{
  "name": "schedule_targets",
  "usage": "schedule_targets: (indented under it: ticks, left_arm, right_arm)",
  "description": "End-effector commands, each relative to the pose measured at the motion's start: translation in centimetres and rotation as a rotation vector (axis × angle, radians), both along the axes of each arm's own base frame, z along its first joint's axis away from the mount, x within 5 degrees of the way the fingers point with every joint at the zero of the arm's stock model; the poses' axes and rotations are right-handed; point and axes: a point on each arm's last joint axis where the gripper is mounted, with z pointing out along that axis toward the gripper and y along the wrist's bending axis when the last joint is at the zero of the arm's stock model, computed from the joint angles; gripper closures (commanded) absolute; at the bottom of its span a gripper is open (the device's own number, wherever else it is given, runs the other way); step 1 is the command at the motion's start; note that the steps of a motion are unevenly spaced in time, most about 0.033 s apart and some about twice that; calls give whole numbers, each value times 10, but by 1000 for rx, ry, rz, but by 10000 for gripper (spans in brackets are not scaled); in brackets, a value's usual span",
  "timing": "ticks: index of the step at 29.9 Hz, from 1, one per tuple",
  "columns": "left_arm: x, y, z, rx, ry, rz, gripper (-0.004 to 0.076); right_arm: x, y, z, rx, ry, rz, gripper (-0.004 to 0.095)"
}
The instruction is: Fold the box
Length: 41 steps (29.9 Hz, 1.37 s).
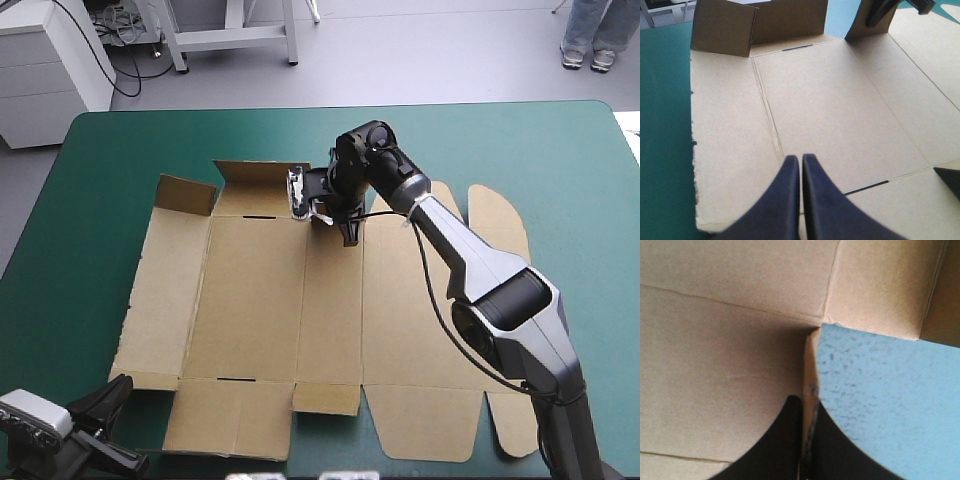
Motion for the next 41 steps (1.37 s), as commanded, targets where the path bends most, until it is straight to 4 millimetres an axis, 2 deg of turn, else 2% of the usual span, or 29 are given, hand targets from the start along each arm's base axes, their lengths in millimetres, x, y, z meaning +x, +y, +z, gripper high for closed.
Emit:
schedule_targets:
  ticks: [1, 10, 20, 27, 31, 36, 38, 41]
  left_arm:
    - [-2, 0, 13, -41, -92, -6, 732]
    - [-2, 0, 13, -41, -92, -6, 732]
    - [-2, 0, 13, -41, -92, -6, 732]
    - [-2, 0, 13, -41, -92, -6, 732]
    - [-2, 0, 13, -41, -92, -6, 732]
    - [-2, 0, 13, -41, -92, -6, 732]
    - [-2, 0, 13, -41, -92, -6, 732]
    - [-2, 0, 13, -41, -92, -6, 732]
  right_arm:
    - [-10, -9, 45, 12, -116, 44, 926]
    - [-15, -1, 44, 108, -52, 52, 926]
    - [-1, 9, 4, 102, 52, -28, 926]
    - [4, 9, -3, 115, 58, -111, 904]
    - [5, 9, -3, 111, 55, -110, 764]
    - [6, 9, 1, 127, 26, -116, 478]
    - [6, 9, 7, 145, 9, -123, 433]
    - [7, 10, 23, 197, -21, -163, 428]
